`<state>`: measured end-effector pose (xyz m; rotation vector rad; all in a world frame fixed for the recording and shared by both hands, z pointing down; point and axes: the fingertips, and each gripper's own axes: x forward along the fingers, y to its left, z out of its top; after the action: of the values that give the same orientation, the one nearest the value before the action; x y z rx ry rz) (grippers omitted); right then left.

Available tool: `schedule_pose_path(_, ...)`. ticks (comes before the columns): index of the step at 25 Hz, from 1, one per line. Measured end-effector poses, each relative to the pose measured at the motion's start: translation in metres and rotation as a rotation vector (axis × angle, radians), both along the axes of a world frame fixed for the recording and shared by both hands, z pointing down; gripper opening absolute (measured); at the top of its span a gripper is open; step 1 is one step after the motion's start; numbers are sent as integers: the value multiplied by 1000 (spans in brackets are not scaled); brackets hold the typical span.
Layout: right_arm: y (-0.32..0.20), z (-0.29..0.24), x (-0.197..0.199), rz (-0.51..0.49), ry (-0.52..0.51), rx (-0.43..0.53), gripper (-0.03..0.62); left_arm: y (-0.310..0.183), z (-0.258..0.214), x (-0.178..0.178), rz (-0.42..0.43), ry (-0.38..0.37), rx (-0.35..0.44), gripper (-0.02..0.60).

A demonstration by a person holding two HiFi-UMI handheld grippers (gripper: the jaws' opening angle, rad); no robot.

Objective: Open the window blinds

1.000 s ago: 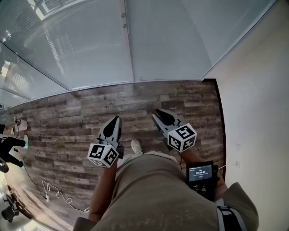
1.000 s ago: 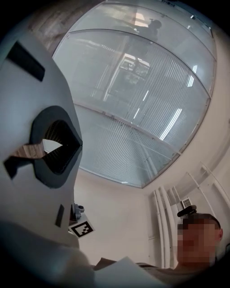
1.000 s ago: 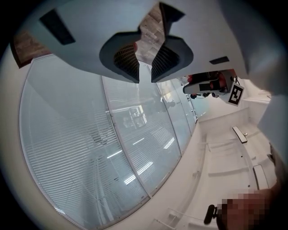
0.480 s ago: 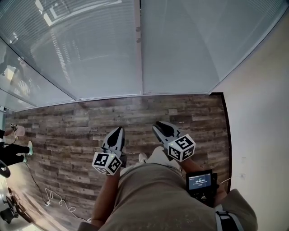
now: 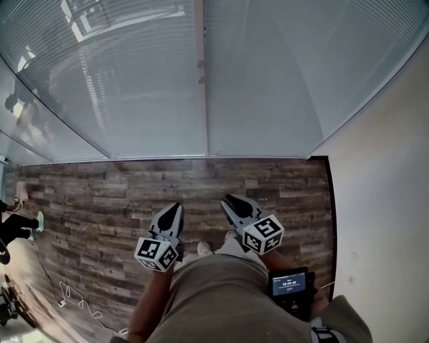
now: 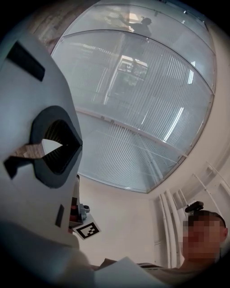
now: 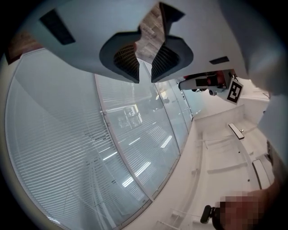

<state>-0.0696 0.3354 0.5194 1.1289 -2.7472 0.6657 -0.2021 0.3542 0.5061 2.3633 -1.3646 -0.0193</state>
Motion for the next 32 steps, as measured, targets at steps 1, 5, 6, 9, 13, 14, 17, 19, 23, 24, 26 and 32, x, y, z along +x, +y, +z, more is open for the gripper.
schedule_pose_path(1,-2,-1,6,2,4,0,91,-2,-2,7,6,-5,1,14)
schedule_pose_path(5,-11,-1,32,16,24,-7,91,-13,-6,38,45,-29,12,14)
schedule_pose_path(6,-14,-1,39,19,30,-4,91,-16,-6,46,53,-31,13,12)
schedule_pose_path(9,-21,-1,55,34,26,-7,91,-24,-3,66,66,-48,5,14)
schedule_pose_path(13,-29,0,74,25,54,20,91,-38,1,86,56,-77,1,14)
schedule_pose_path(14,-30,-1,78,22,56,25,91,-41,0,89,47,-81,4,14)
schedule_pose_path(17,-33,-2,93,28,49,33,91,-48,-2,97,18,-87,13,14)
schedule_pose_path(19,-36,-2,103,34,46,34,91,-53,-1,102,-2,-95,16,14)
schedule_pose_path(23,-34,-3,127,35,6,2,91,-53,0,112,-43,-106,18,15)
schedule_pose_path(24,-34,-3,132,35,-5,-2,91,-52,1,113,-55,-107,18,15)
schedule_pose_path(26,-36,1,137,36,-13,-3,91,-52,5,111,-80,-111,18,15)
schedule_pose_path(32,-31,16,142,26,-64,-75,91,-44,16,111,-105,-129,-24,15)
